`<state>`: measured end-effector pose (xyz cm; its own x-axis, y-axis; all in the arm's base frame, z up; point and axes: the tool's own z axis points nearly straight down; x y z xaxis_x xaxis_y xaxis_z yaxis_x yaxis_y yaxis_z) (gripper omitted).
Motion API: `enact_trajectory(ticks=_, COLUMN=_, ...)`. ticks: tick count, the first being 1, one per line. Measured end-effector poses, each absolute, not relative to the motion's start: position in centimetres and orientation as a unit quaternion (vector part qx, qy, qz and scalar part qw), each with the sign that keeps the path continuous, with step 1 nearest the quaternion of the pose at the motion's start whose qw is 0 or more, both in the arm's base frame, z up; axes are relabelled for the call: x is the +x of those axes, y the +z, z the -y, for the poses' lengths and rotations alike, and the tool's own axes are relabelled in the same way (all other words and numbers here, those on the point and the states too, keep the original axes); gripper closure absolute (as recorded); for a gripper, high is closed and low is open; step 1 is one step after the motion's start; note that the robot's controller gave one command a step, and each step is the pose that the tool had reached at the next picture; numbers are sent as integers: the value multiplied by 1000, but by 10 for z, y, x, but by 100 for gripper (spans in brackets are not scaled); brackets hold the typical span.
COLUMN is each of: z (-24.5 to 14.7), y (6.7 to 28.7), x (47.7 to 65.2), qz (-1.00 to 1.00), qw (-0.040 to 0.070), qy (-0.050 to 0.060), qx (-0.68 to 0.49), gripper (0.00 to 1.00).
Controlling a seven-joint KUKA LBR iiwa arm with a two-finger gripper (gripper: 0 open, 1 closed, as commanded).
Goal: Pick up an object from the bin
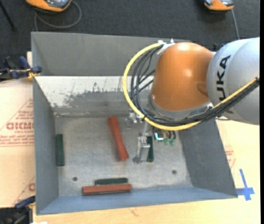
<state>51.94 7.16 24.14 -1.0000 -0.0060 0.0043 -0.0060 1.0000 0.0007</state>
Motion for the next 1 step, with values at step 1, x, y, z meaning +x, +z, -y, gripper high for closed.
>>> enact_trajectory(ticks=1, z=2, y=117, x=508, qz=998, qw=3, qy=1, qx=57, gripper=0)
